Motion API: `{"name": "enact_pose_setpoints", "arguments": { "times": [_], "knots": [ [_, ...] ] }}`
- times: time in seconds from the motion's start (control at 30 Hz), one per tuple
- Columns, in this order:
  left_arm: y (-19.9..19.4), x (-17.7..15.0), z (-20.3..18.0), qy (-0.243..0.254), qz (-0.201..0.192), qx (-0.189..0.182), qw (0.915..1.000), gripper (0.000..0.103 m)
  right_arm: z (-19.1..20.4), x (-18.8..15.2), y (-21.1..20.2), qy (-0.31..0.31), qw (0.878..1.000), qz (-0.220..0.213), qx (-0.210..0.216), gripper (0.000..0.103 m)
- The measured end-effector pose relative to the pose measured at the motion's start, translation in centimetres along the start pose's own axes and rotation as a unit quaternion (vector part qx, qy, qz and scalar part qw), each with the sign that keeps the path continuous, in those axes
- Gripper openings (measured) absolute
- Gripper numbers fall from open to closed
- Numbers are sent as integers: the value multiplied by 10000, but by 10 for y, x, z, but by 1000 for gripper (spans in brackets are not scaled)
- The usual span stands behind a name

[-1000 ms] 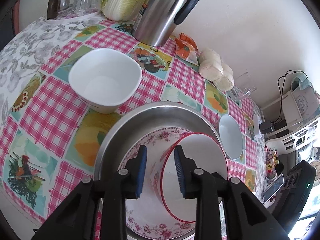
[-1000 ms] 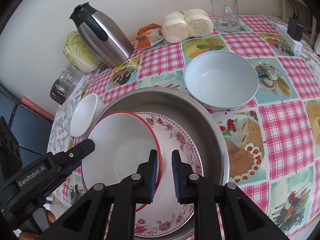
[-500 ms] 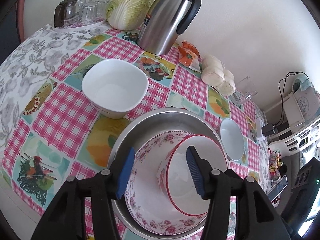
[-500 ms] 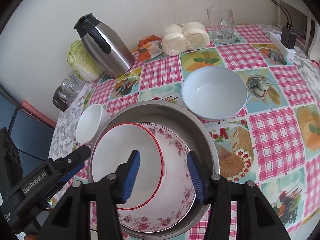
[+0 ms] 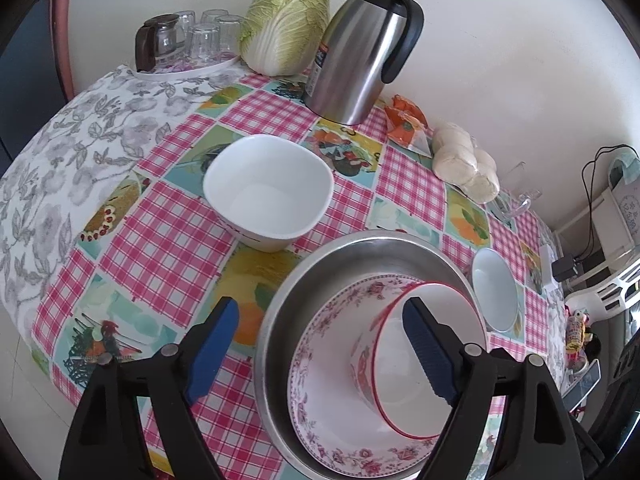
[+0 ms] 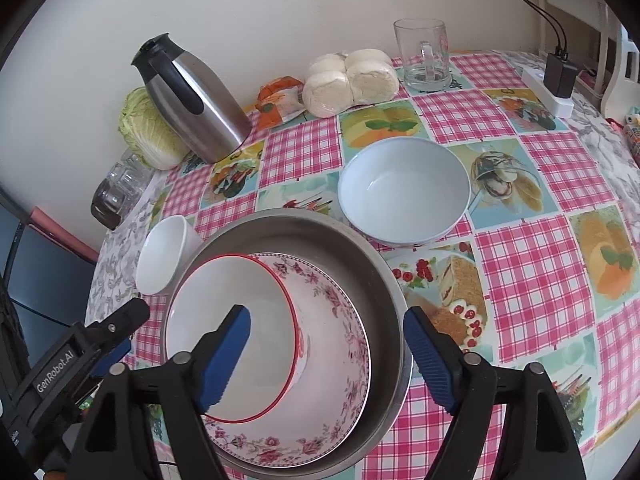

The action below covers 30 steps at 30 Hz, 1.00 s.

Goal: Organize plates and bowls
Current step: 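Open both grippers and withdraw them from the bowl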

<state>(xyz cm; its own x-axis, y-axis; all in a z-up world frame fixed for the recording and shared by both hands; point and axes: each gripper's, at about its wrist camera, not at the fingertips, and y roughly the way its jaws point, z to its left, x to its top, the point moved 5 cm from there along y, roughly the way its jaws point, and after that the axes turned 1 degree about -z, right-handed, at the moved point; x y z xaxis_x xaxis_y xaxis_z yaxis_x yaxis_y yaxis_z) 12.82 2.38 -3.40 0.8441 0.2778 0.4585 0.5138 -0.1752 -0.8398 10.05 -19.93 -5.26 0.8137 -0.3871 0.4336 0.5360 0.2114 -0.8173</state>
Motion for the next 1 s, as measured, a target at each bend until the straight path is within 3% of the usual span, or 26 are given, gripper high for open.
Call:
{"name": "enact_pose_setpoints", "arguments": {
  "times": [0.33, 0.37, 0.4, 0.43, 1.0],
  "knots": [
    [2, 1, 11, -56, -80, 325, 9994, 91, -1, 0, 0, 11, 10000, 3, -52, 92],
    [1, 1, 12, -55, -118, 367, 9992, 94, -1, 0, 0, 7, 10000, 0, -56, 94],
    [1, 1, 13, -52, -145, 434, 9989, 102, -1, 0, 0, -1, 10000, -13, -54, 99],
    [0, 1, 14, -50, -160, 492, 9987, 103, -1, 0, -1, -20, 10000, -41, -26, 103],
    [-6, 9, 25, -237, -362, 689, 9967, 103, 1, 4, -12, -32, 9988, -497, -5, 103]
  ]
}}
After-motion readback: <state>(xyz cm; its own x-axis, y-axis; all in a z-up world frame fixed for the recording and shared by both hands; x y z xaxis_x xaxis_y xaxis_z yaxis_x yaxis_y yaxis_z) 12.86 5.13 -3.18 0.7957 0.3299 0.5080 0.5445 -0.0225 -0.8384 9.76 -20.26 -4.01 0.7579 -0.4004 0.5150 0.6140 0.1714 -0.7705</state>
